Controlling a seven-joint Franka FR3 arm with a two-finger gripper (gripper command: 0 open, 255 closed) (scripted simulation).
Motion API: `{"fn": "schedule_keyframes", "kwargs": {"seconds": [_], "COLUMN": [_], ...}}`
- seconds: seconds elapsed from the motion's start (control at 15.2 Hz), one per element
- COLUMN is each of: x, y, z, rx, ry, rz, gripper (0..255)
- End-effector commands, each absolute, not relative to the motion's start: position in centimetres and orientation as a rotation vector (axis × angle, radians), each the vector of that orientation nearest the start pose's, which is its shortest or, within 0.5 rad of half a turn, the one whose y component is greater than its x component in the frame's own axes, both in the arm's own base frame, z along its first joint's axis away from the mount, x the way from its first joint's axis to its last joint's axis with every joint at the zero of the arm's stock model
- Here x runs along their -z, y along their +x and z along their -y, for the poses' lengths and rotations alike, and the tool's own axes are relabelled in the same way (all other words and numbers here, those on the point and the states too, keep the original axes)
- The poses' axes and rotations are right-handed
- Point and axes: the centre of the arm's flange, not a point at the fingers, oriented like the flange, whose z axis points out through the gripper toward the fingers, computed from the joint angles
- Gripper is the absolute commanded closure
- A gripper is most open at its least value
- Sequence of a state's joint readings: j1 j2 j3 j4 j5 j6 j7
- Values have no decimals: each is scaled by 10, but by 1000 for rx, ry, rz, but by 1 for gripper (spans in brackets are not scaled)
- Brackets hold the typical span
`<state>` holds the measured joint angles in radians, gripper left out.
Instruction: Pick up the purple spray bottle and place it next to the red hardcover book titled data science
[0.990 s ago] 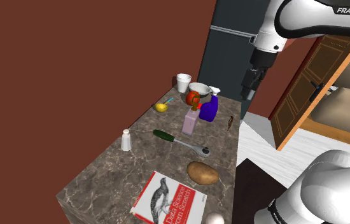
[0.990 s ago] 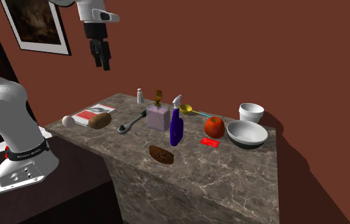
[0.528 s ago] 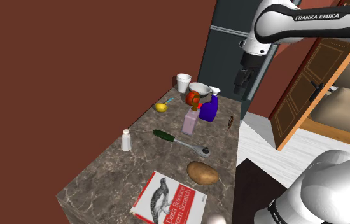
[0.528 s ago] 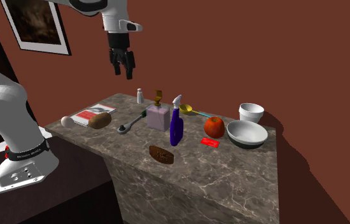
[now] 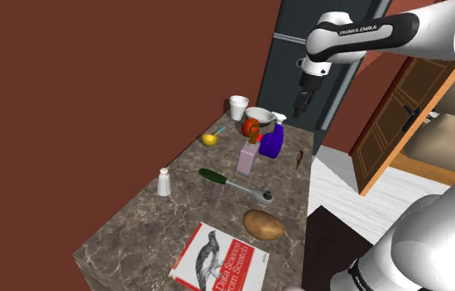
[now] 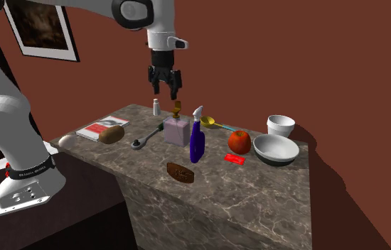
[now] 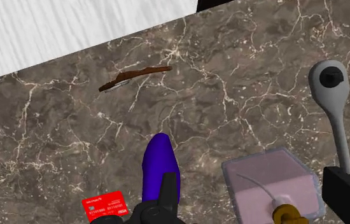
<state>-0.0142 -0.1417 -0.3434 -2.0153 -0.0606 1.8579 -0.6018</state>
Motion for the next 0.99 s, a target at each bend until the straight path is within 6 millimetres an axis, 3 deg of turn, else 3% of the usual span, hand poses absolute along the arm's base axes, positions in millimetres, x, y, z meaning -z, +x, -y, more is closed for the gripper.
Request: {"fn": "schedule_keyframes", "kwargs": {"seconds": [0.0,0.46,0.92], "x": [-497,-462,-429], "y": [500,574,576], "z": [207,254,255], "rx": [-41,-42,-42], "ry": [-3104,-3069,-3068], "rz": [455,579,583], "gripper": [0,0,0]}}
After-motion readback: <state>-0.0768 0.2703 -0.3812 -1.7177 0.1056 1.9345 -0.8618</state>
